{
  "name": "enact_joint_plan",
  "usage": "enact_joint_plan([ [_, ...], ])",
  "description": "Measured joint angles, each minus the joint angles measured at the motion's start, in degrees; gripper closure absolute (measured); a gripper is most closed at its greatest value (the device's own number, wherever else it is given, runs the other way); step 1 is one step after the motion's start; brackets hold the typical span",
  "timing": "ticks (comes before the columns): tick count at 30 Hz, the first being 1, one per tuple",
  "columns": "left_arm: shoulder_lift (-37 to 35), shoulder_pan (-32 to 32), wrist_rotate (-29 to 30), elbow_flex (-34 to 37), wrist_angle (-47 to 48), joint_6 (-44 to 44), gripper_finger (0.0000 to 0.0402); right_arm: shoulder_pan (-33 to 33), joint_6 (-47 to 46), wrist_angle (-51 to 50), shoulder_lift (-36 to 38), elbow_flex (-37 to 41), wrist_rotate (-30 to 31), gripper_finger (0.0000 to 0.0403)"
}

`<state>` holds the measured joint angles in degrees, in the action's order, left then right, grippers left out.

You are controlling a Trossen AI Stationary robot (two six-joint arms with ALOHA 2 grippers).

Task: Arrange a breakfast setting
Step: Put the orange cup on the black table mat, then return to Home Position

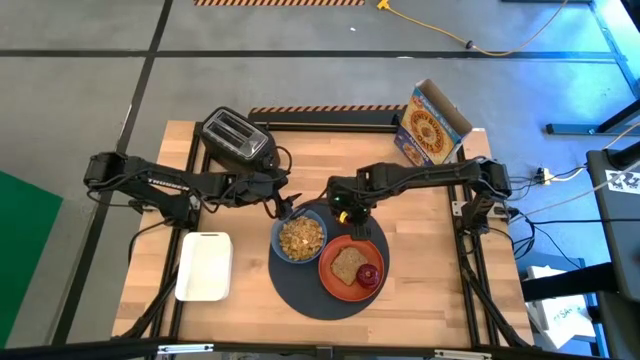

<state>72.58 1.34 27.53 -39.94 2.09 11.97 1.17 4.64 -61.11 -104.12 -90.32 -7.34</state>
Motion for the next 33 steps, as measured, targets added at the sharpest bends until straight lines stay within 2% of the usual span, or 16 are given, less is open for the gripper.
enact_joint_plan([
  [10,0.0,0.0,0.0,0.0,0.92,0.02,0.0045,-0.07,-0.95,1.61,0.01,-1.44,0.1,0.0266],
  [15,0.0,0.0,0.69,0.0,0.92,0.03,0.0045,-0.07,-0.42,-0.56,0.7,-5.07,0.08,0.0232],
  [19,0.0,0.0,2.81,0.0,0.94,-0.07,0.0045,-0.07,0.21,-1.87,1.82,-8.2,0.04,0.022],
  [26,-0.02,-0.4,1.53,0.02,1.01,-0.33,0.0045,-0.07,0.37,-1.58,6.04,-9.55,2.01,0.022],
  [30,-0.02,-1.96,9.79,0.02,0.87,-0.07,0.0045,-0.07,0.39,-1.56,9.51,-9.55,6.55,0.0221],
  [33,-0.02,-2.72,13.18,0.02,0.87,-0.38,0.0045,-0.07,0.4,-0.57,12.41,-8.72,8.27,0.0221],
])
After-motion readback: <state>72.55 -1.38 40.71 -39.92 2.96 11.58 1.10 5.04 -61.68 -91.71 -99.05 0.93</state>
